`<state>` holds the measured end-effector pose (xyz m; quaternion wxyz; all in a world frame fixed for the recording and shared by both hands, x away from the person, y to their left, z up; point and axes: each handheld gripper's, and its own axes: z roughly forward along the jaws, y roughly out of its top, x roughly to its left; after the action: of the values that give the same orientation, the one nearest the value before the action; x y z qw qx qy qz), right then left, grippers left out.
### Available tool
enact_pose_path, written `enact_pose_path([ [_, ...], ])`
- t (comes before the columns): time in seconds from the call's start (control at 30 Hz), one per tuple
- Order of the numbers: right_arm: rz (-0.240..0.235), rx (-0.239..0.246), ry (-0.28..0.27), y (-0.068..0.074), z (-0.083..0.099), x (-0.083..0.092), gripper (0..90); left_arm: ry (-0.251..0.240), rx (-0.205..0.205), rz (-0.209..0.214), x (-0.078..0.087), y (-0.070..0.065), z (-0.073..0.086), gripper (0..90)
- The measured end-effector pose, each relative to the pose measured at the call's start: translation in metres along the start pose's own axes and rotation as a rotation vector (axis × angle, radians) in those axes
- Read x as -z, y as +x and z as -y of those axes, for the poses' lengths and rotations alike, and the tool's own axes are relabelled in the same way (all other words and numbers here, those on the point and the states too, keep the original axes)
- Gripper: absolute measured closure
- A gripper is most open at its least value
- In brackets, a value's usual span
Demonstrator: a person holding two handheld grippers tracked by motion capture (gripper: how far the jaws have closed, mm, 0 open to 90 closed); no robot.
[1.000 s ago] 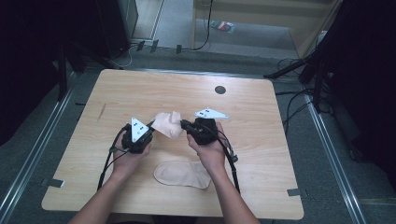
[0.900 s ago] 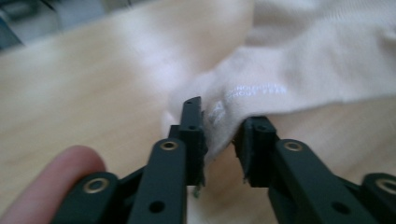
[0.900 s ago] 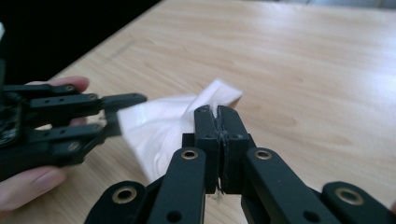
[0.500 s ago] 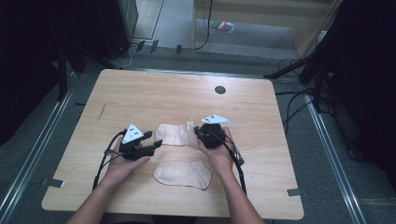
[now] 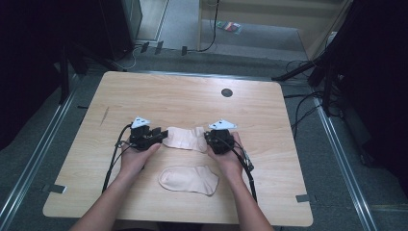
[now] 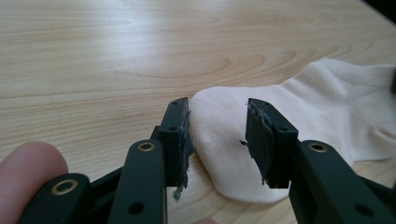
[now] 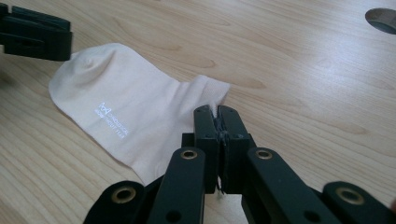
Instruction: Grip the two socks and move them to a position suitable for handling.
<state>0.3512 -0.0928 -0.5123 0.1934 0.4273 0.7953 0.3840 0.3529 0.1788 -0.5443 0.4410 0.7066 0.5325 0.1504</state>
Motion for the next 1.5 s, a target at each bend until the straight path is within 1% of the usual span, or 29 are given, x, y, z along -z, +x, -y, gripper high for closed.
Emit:
enact_pose_path([
  [0.03, -0.001, 0.001, 0.000, 0.000, 0.000, 0.000, 88.7, 0.018, -0.016, -0.031, -0.003, -0.002, -0.001, 61.0],
  [0.07, -0.002, 0.001, 0.000, 0.000, 0.000, 0.000, 88.7, 0.032, -0.011, -0.055, -0.006, -0.003, -0.002, 61.7],
  [0.1, -0.001, 0.000, -0.003, 0.000, 0.001, 0.000, 88.7, 0.039, -0.009, -0.052, -0.008, -0.003, -0.003, 62.9],
  [0.13, -0.003, 0.002, -0.002, 0.000, 0.002, -0.001, 88.7, 0.044, -0.016, -0.056, -0.009, -0.004, -0.003, 64.2],
  [0.17, -0.004, 0.002, -0.002, 0.000, 0.002, -0.001, 88.7, 0.054, -0.036, -0.069, -0.010, -0.006, -0.002, 65.5],
  [0.23, -0.004, -0.004, 0.001, 0.000, 0.004, -0.001, 88.7, 0.082, -0.088, -0.095, -0.012, -0.010, 0.000, 71.0],
  [0.27, -0.003, -0.003, 0.000, 0.000, 0.004, -0.001, 88.7, 0.085, -0.118, -0.111, -0.012, -0.012, 0.001, 75.5],
  [0.33, -0.003, -0.008, 0.001, -0.001, 0.006, -0.002, 88.7, 0.090, -0.121, -0.115, -0.012, -0.013, 0.001, 81.7],
  [0.4, -0.001, -0.011, 0.005, -0.002, 0.007, -0.002, 88.8, 0.090, -0.133, -0.135, -0.012, -0.016, 0.000, 86.4],
  [0.47, -0.001, -0.016, 0.001, -0.002, 0.008, -0.002, 88.8, 0.093, -0.160, -0.158, -0.011, -0.018, 0.000, 88.2],
  [0.5, -0.003, -0.019, -0.002, -0.002, 0.008, -0.002, 88.8, 0.083, -0.166, -0.159, -0.009, -0.018, 0.000, 88.6],
  [0.6, -0.007, -0.019, -0.011, -0.002, 0.007, 0.000, 88.8, 0.046, -0.151, -0.143, -0.001, -0.017, -0.001, 88.9],
  [0.63, -0.006, -0.021, -0.015, -0.001, 0.007, 0.001, 88.8, 0.031, -0.144, -0.133, 0.004, -0.017, -0.002, 88.9],
  [0.7, -0.011, -0.022, -0.025, -0.001, 0.005, 0.004, 88.8, 0.024, -0.138, -0.114, 0.012, -0.018, -0.004, 88.9],
  [0.77, -0.014, -0.027, -0.033, -0.001, 0.004, 0.007, 88.8, 0.003, -0.139, -0.093, 0.021, -0.021, -0.006, 88.9],
  [0.8, -0.018, -0.029, -0.038, -0.001, 0.003, 0.009, 88.8, -0.009, -0.132, -0.079, 0.027, -0.023, -0.006, 88.9],
  [0.83, -0.019, -0.037, -0.043, 0.000, 0.003, 0.012, 88.8, -0.013, -0.131, -0.067, 0.030, -0.023, -0.007, 88.9],
  [0.9, -0.022, -0.037, -0.050, 0.001, 0.002, 0.015, 88.8, -0.034, -0.111, -0.046, 0.038, -0.025, -0.007, 88.9],
  [0.93, -0.022, -0.039, -0.056, 0.002, 0.002, 0.018, 88.8, -0.038, -0.109, -0.036, 0.041, -0.025, -0.006, 88.9],
  [1.0, -0.029, -0.046, -0.066, 0.003, 0.002, 0.023, 88.8, -0.047, -0.113, -0.030, 0.047, -0.029, -0.005, 88.9],
  [1.07, -0.032, -0.046, -0.076, 0.004, 0.003, 0.028, 88.8, -0.050, -0.126, -0.021, 0.053, -0.032, -0.004, 88.9],
  [1.17, -0.036, -0.049, -0.080, 0.005, 0.003, 0.036, 88.8, -0.053, -0.124, -0.009, 0.061, -0.037, -0.002, 88.9],
  [1.27, -0.041, -0.056, -0.086, 0.005, 0.004, 0.044, 88.8, -0.055, -0.119, 0.013, 0.068, -0.042, 0.000, 88.9],
  [1.37, -0.047, -0.061, -0.089, 0.006, 0.006, 0.051, 88.8, -0.058, -0.128, 0.017, 0.073, -0.046, 0.003, 88.9],
  [1.47, -0.055, -0.068, -0.092, 0.007, 0.009, 0.058, 88.8, -0.062, -0.129, 0.020, 0.079, -0.050, 0.008, 88.9],
  [1.5, -0.058, -0.070, -0.090, 0.007, 0.010, 0.060, 88.8, -0.065, -0.123, 0.023, 0.081, -0.051, 0.010, 88.9],
])
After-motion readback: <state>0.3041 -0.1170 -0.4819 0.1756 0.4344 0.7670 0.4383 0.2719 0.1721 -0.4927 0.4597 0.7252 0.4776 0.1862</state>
